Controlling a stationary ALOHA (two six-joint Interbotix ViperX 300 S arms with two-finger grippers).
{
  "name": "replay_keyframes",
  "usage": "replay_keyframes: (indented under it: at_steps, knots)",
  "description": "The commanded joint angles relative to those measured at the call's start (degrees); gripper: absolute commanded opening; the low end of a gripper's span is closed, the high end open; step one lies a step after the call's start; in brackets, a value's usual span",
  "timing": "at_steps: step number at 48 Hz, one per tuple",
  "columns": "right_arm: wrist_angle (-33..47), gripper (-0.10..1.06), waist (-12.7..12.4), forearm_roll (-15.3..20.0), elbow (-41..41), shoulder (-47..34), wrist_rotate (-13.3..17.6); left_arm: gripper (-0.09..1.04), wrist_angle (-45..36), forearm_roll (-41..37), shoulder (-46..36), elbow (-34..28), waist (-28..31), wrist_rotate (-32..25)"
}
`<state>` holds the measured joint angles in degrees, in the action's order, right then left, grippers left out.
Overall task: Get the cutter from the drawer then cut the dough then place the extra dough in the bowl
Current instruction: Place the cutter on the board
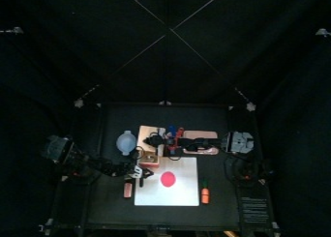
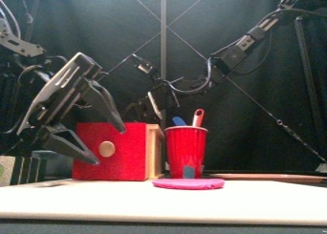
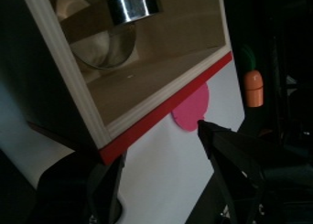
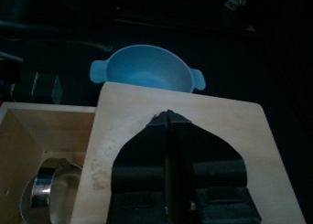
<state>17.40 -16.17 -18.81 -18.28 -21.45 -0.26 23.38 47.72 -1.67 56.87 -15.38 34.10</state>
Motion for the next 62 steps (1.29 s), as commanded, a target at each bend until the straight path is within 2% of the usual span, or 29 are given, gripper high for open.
replay_keyframes:
  at_steps: [1, 8, 16, 21, 27, 39, 48, 54, 62]
  knots:
    - [-0.97, 0.03, -0.18, 0.00, 0.18, 0.26, -0.09, 0.93, -1.23, -0.18, -3.52, 0.35, 0.09, -0.35]
    - [-0.97, 0.03, -0.18, 0.00, 0.18, 0.26, 0.00, 0.93, -4.66, -1.58, -11.43, 5.01, -0.26, -0.18]
    - [-0.97, 0.03, -0.26, 0.00, 0.35, 0.26, -0.09, 0.93, -4.83, -3.08, -22.94, 10.99, -0.79, -0.18]
    - [-1.05, 0.03, -0.18, 0.00, 0.70, 0.26, -0.09, 0.93, -0.35, -4.66, -30.23, 14.68, -0.26, -0.44]
    - [-1.23, 0.03, -0.26, 0.00, 1.14, 0.26, -0.18, 0.93, 7.03, -8.00, -35.42, 17.49, 1.49, -3.43]
    - [-3.34, 0.03, 0.35, 0.00, 2.81, 1.49, 0.09, 0.93, 9.40, -9.23, -35.95, 18.81, 10.46, -14.50]
    - [-7.65, 0.04, 2.46, 1.23, 4.22, 4.48, 0.79, 0.93, 9.93, -12.30, -35.95, 18.54, 15.03, -23.99]
    - [-11.43, 0.06, 4.04, 4.83, 4.48, 7.12, 0.79, 0.92, 10.02, -13.97, -35.95, 18.46, 16.96, -28.56]
    - [-16.88, 0.17, 5.71, 11.07, 3.96, 12.04, 0.79, 0.92, 10.11, -15.29, -35.95, 19.07, 19.25, -31.73]
